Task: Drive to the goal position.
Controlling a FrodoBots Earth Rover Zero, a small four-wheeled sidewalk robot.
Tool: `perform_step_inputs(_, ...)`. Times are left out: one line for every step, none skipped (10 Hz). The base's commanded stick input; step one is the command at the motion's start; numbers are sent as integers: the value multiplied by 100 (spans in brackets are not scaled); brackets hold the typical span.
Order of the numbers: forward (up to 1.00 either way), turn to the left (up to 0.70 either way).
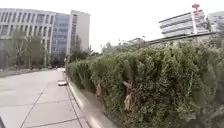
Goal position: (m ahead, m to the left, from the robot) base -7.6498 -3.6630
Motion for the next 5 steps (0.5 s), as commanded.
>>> perform_step_inputs(5,0)
perform_step_inputs(5,0)
perform_step_inputs(5,0)
perform_step_inputs(5,0)
perform_step_inputs(5,0)
